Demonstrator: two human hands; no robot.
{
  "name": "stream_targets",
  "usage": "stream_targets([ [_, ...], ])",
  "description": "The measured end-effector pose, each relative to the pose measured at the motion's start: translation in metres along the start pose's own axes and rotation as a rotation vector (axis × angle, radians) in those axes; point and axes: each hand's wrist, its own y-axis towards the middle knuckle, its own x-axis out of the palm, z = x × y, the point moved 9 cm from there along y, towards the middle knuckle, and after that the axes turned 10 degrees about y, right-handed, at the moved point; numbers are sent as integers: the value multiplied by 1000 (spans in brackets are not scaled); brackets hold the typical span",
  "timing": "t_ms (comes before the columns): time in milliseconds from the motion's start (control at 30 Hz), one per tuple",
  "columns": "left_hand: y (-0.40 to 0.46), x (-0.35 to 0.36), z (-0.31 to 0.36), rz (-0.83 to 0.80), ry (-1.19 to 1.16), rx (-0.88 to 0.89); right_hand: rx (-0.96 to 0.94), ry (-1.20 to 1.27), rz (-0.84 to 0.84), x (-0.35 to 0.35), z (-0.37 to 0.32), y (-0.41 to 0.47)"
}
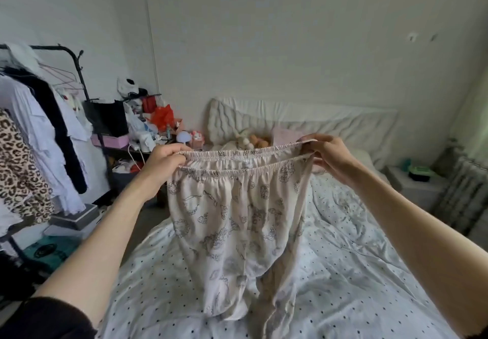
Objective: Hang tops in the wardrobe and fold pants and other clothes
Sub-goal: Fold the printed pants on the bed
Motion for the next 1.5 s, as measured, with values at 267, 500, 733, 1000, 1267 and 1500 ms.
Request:
stream_targets([
  [267, -17, 47, -5, -458, -321, -84, 336, 128, -303, 0, 26, -16],
  [500, -29, 50, -41, -453, -213, -112, 441, 105, -437, -2, 54, -29],
  [733, -29, 42, -47, -340, 19, -27, 446, 259, -506, 4, 56, -33],
  [1000, -32, 56, -58, -533, 448, -33, 269, -555, -573, 13, 52, -38],
  [1267, -27, 53, -72, -284, 484, -5, 11, -967, -534, 17, 44, -34],
  [1500, -21, 26, -71, -42, 134, -14, 83, -900, -517, -3, 51, -29],
])
